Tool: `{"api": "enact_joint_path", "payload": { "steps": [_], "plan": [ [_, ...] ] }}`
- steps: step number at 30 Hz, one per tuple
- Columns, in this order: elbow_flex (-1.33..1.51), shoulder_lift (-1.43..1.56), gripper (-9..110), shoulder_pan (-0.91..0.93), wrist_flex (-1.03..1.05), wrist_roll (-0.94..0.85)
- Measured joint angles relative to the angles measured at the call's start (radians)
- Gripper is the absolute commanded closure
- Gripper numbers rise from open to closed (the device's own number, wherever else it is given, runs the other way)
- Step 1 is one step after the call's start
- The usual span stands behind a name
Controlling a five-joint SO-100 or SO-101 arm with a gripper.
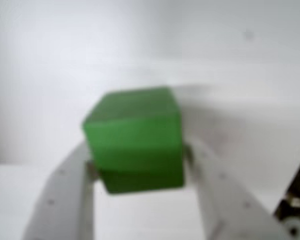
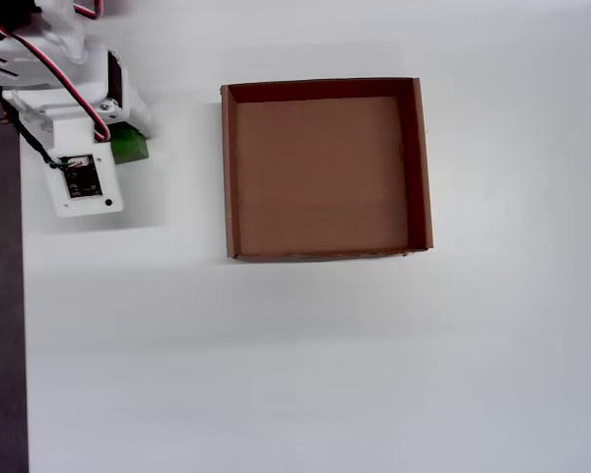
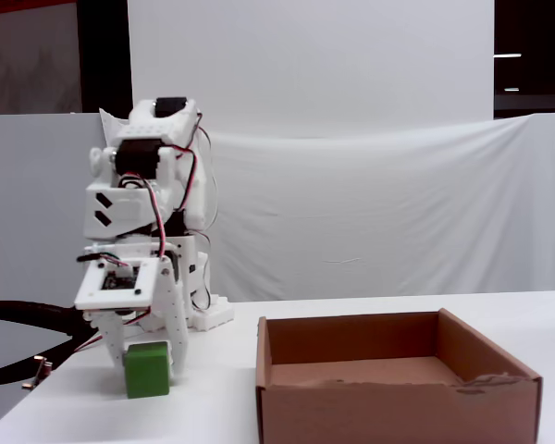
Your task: Grasp a green cube and put it in a box.
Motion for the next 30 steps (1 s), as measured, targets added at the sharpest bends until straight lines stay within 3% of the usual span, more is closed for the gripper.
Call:
{"api": "enact_joint_path", "payload": {
  "steps": [23, 30],
  "plan": [
    [-0.029, -0.009, 89, -0.015, 0.035, 0.0],
    [-0.115, -0.008, 89, -0.035, 0.149, 0.0]
  ]
}}
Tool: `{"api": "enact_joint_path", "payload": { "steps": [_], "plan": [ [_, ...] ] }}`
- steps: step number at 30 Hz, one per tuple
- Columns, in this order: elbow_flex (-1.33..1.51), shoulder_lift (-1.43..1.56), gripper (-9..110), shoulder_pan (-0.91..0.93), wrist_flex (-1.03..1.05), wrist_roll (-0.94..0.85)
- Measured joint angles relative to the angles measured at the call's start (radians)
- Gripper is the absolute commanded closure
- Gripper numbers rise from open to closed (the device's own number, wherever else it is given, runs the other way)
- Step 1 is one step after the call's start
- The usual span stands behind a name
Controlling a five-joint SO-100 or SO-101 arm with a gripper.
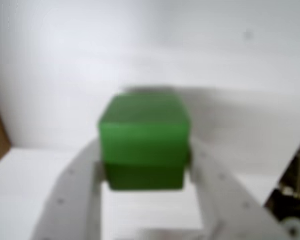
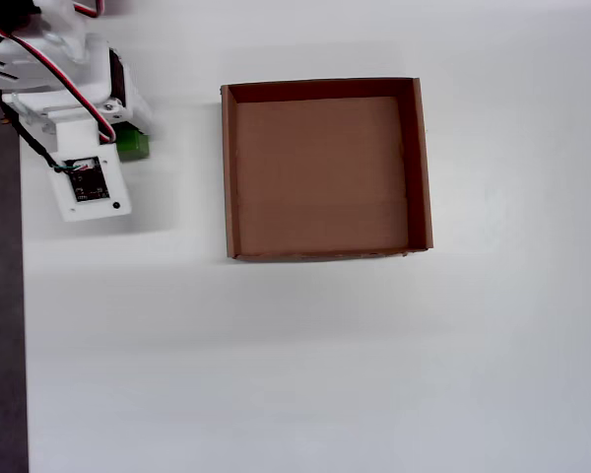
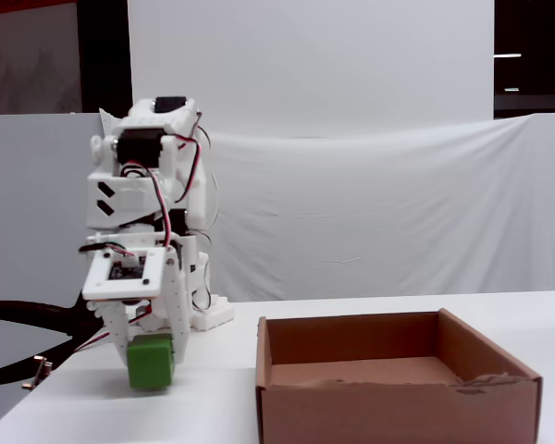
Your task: Grasp a green cube and put it in a box.
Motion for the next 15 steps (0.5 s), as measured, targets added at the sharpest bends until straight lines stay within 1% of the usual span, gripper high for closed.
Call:
{"api": "enact_joint_path", "payload": {
  "steps": [3, 4, 8, 15],
  "plan": [
    [-0.083, 0.002, 88, -0.023, 0.103, 0.008],
    [-0.087, 0.002, 88, -0.025, 0.109, 0.009],
    [-0.206, 0.003, 88, -0.084, 0.221, 0.067],
    [-0.353, 0.008, 88, -0.19, 0.316, 0.118]
  ]
}}
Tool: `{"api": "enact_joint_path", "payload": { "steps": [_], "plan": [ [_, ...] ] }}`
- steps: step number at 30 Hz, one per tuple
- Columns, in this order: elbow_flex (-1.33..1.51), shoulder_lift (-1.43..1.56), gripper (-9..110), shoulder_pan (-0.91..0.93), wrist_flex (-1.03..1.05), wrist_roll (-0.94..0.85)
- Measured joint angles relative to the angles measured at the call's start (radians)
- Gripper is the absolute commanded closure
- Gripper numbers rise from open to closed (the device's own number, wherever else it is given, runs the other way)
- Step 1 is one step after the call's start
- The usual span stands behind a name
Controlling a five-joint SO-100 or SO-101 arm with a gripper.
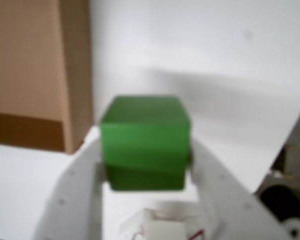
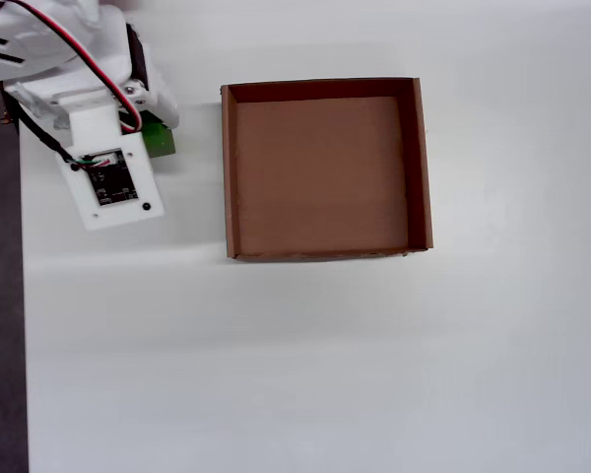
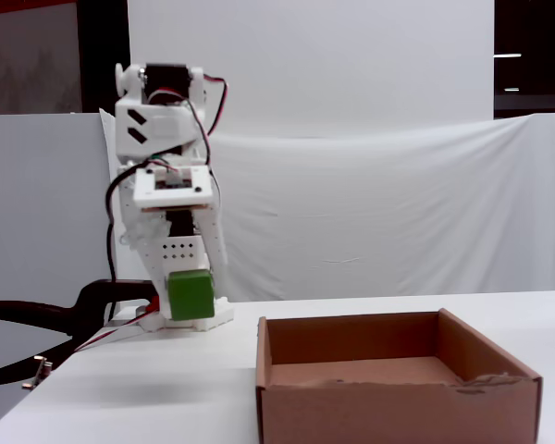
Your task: Grasp a green cube and put it in a box.
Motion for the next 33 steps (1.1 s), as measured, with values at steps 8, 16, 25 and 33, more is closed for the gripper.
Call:
{"api": "enact_joint_path", "payload": {
  "steps": [8, 16, 25, 33],
  "plan": [
    [-0.08, 0.005, 88, -0.233, 0.043, 0.009],
    [-0.183, -0.074, 88, -0.337, 0.066, 0.012],
    [-0.341, -0.319, 88, -0.367, 0.058, 0.017],
    [-0.46, -0.486, 87, -0.388, 0.055, 0.026]
  ]
}}
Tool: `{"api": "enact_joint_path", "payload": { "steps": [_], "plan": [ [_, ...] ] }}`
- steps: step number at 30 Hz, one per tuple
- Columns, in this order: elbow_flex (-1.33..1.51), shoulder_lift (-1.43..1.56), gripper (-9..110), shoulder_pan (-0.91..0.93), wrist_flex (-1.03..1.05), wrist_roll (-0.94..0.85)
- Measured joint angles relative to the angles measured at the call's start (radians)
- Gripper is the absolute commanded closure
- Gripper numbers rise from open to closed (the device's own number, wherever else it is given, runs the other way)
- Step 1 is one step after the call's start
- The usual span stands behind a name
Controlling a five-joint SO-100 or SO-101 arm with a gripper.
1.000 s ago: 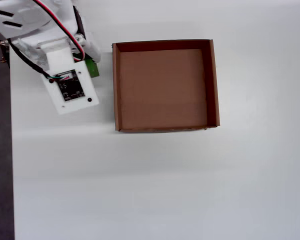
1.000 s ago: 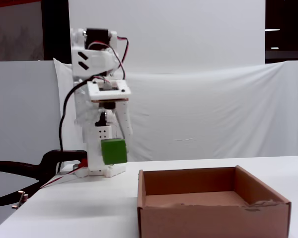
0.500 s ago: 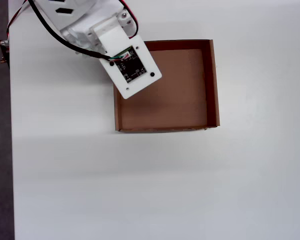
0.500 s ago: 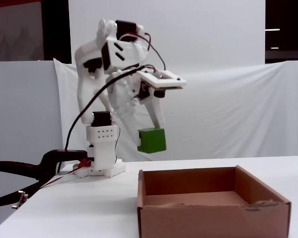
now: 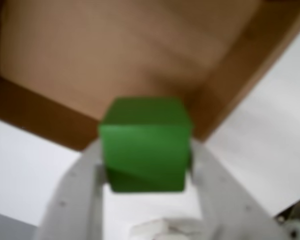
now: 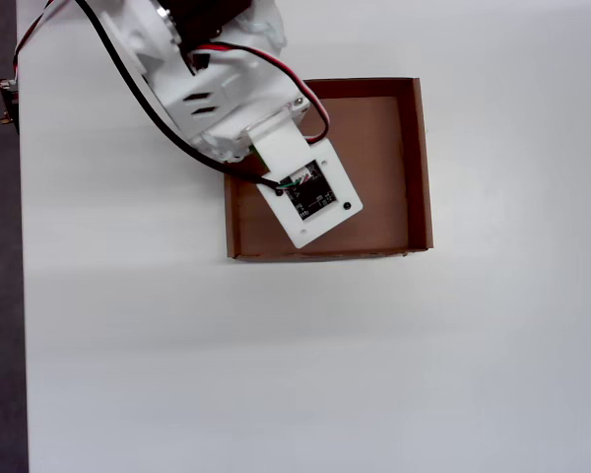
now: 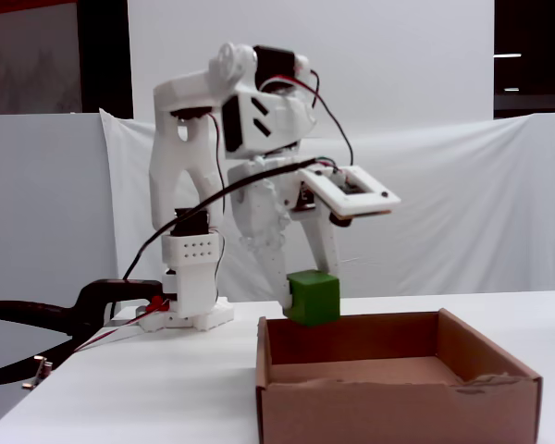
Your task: Grasp a green cube and put it in a box.
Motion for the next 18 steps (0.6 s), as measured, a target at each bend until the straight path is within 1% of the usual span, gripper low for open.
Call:
{"api": "enact_joint_path", "payload": {
  "steps": [9, 18],
  "plan": [
    [-0.055, -0.155, 87, -0.071, 0.003, 0.028],
    [-0.064, -0.265, 86, -0.11, -0.044, 0.031]
  ]
}}
